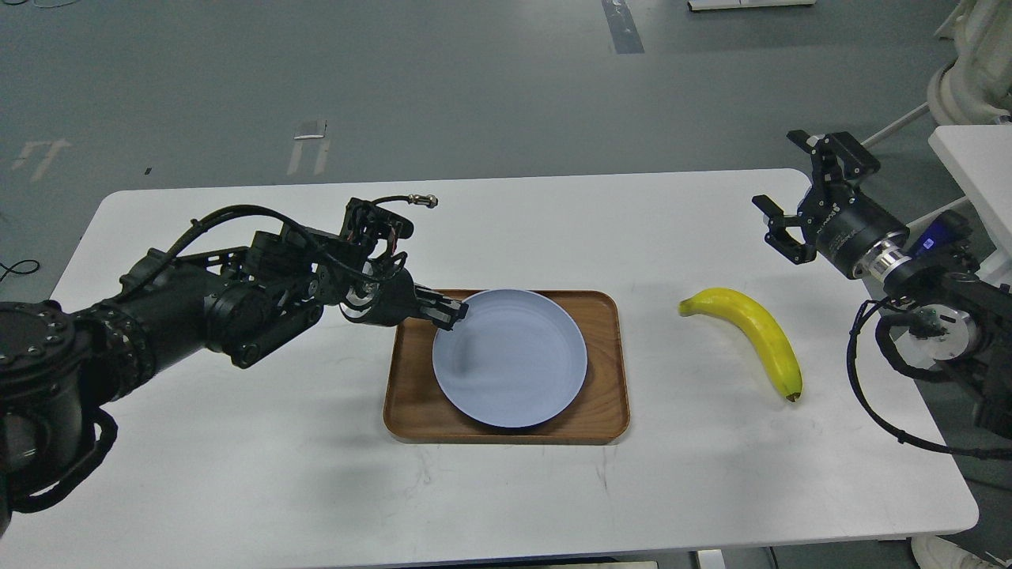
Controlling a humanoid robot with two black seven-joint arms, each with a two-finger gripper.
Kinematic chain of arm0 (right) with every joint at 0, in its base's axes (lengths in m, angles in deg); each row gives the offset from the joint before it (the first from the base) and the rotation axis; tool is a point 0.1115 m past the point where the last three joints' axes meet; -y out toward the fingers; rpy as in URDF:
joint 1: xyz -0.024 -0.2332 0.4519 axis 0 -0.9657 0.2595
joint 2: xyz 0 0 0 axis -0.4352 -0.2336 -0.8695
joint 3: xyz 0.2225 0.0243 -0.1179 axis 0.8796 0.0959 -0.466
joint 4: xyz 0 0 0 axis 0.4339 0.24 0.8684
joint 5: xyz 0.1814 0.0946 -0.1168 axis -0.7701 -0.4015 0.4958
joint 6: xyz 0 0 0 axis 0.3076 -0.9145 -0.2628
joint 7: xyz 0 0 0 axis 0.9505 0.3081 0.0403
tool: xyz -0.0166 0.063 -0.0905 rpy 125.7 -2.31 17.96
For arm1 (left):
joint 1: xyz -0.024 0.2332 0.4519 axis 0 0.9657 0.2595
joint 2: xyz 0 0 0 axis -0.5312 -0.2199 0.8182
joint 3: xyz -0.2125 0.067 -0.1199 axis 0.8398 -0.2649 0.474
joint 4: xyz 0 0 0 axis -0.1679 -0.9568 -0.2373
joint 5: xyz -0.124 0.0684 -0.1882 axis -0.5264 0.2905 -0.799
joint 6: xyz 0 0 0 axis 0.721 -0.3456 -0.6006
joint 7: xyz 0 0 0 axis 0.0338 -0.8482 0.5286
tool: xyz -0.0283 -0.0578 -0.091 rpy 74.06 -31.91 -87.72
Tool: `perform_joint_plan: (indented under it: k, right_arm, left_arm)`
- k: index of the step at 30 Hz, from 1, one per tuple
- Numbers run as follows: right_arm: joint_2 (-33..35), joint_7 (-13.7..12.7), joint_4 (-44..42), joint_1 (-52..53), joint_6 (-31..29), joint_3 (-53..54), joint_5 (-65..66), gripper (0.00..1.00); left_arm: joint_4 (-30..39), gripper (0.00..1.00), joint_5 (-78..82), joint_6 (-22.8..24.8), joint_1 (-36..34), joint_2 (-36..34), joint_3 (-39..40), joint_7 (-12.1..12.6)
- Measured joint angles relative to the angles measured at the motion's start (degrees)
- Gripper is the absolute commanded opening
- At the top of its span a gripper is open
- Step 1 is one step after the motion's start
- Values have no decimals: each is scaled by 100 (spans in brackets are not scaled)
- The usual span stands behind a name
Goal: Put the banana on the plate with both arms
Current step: 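Open the left gripper and withdraw it away from the plate, then reach the right gripper down to the yellow banana and grasp it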
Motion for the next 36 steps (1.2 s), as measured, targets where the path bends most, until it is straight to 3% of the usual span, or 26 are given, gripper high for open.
perform_joint_plan:
  k: [1, 2, 4, 6, 13, 19, 22, 26, 30, 32, 36]
  right_arm:
    - [8, 0, 0, 1, 0, 0, 0, 100]
    - [17, 0, 0, 2, 0, 0, 0, 100]
    - [29, 0, -1, 3, 0, 0, 0, 100]
    - [30, 0, 0, 6, 0, 0, 0, 100]
    - [30, 0, 0, 10, -2, 0, 0, 100]
    - [31, 0, -1, 10, -2, 0, 0, 100]
    - [31, 0, 0, 10, -2, -27, 57, 100]
    - [44, 0, 5, 38, -2, -178, 147, 100]
    - [190, 0, 109, 105, -2, -412, 523, 100]
    - [359, 0, 201, 237, -3, -493, 1138, 100]
    - [725, 0, 521, 549, -3, -564, 2668, 100]
  left_arm:
    - [-14, 52, -3, 0, 11, 6, -1, 0]
    - [-22, 59, -8, 0, 16, 9, -2, 0]
    - [-35, 85, -31, -16, 19, 10, -4, 0]
    - [-53, 92, -56, -35, 18, 9, -4, 0]
    - [-101, 97, -892, -44, -148, -75, 108, 0]
    - [-31, 98, -4074, 67, -394, -525, 236, 0]
    - [5, 97, -5875, 374, -320, -850, 397, 0]
    - [23, 97, -7583, 551, 298, -1281, 1054, 0]
    - [-21, 97, -8011, 566, 1041, -1516, 2158, 1]
    - [-41, 97, -8049, 568, 1402, -1541, 2726, 1]
    - [-45, 97, -8056, 569, 1663, -1541, 3098, 1]
